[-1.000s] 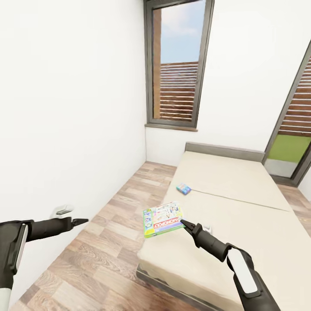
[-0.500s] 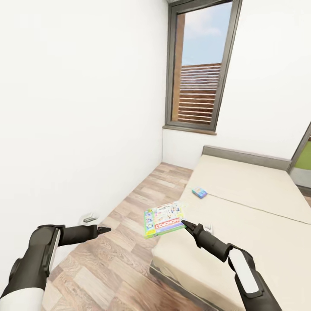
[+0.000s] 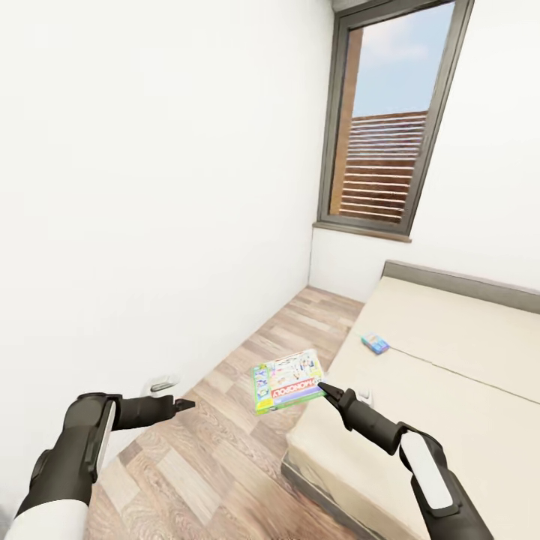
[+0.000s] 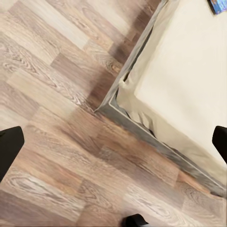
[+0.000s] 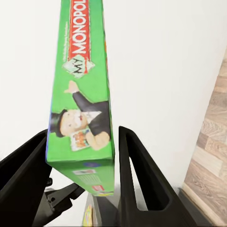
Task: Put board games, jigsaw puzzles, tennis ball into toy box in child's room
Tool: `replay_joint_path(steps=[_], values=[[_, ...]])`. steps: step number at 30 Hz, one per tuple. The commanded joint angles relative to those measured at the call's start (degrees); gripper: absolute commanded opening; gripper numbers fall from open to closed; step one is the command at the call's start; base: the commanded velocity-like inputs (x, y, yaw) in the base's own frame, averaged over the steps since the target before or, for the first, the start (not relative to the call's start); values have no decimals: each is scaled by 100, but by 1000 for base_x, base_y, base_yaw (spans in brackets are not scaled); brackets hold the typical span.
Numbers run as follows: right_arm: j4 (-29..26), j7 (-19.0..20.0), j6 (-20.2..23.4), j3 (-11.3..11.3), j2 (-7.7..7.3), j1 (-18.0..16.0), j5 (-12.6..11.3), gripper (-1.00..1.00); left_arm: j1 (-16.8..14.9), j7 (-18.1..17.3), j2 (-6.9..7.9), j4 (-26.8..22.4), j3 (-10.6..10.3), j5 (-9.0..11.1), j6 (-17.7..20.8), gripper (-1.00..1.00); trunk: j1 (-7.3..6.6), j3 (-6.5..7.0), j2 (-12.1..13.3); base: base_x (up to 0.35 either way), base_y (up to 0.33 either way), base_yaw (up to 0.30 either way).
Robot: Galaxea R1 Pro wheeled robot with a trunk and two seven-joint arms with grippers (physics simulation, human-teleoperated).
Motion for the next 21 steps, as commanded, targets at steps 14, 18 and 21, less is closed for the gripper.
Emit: replay_joint_path(steps=[14,18,21], values=[[-4,19,42,-13,-37,-2,-36,-100,-7,63,-261,-13,-131,-96,17,100,-264,219,476,-66,0,73],[-4,19,42,-13,-37,-1,-34,-100,-7,59,-262,-21,-138,-70,26,100,-264,219,476,0,0,0],[-4,19,42,-13,-34,-2,-33,-100,-6,60,-259,-25,-140,-56,18,100,-264,219,476,0,0,0]])
